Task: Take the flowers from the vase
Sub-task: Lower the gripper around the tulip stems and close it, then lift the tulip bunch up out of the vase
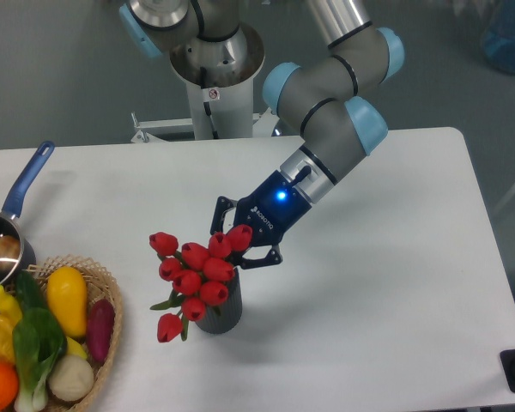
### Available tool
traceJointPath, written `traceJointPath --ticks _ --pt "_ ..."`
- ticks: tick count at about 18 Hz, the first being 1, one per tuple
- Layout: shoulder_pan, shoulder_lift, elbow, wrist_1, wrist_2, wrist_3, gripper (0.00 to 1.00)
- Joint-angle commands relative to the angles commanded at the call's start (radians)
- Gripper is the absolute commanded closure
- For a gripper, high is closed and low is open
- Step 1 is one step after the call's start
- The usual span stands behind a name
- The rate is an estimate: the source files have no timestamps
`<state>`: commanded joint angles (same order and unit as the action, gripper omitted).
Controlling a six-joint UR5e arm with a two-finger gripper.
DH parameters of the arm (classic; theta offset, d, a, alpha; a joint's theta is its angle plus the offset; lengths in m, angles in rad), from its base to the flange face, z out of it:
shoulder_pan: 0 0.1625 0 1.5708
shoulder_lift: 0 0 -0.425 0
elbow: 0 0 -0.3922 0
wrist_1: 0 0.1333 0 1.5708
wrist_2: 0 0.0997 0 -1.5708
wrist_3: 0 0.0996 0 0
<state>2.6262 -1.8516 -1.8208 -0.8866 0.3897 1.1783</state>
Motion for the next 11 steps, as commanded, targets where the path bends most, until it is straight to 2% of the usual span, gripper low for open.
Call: traceJointPath --ticks 4,8,11 --pt "0.0 0.049 0.023 0.0 -0.057 -0.061 0.89" --pt "-0.002 0.092 0.077 0.0 -0.058 -0.179 0.89" --pt "0.0 0.114 0.098 0.0 -0.078 -0.21 0.89"
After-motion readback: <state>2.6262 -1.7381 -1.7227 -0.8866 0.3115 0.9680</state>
